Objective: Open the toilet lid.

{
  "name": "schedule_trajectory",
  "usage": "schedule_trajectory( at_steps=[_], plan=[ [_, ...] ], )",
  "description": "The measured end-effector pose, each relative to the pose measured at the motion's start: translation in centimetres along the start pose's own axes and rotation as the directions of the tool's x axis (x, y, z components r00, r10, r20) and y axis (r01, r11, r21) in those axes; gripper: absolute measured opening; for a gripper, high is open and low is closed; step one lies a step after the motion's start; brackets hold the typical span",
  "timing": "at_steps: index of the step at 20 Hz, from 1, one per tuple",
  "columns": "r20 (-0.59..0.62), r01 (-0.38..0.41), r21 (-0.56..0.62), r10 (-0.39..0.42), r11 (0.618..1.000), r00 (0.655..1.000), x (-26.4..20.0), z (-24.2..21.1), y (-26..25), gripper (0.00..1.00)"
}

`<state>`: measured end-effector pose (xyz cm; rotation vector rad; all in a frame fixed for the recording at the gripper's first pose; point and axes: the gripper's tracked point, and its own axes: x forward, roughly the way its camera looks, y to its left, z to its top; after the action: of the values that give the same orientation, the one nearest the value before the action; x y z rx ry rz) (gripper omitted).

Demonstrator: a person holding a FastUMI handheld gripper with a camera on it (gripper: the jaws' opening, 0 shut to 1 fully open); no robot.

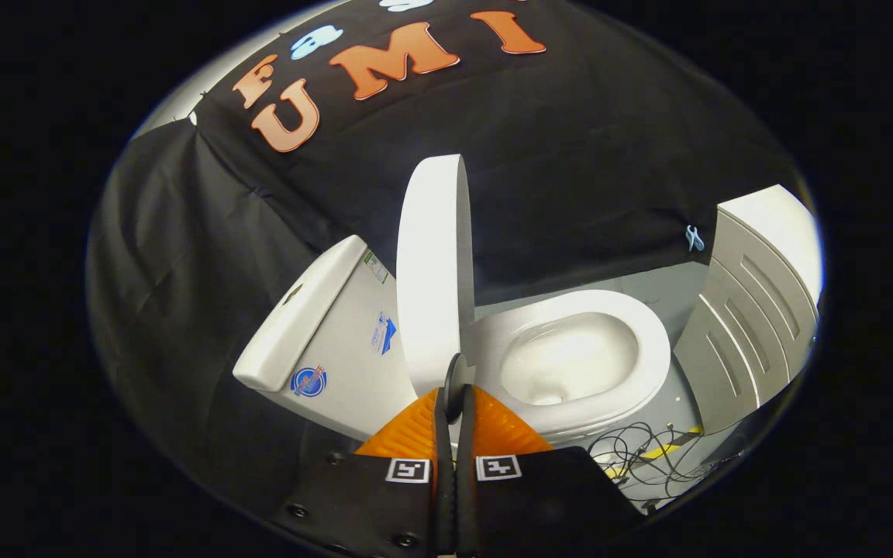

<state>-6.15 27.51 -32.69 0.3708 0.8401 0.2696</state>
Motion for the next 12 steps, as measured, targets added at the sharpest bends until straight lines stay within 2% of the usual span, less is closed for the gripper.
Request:
schedule_trajectory(
  at_steps=[12],
  plan=[
    [0.009,-0.029,-0.125,0.031,0.992,0.999,0.9,-0.8,7.3,0.08]
  ],
)
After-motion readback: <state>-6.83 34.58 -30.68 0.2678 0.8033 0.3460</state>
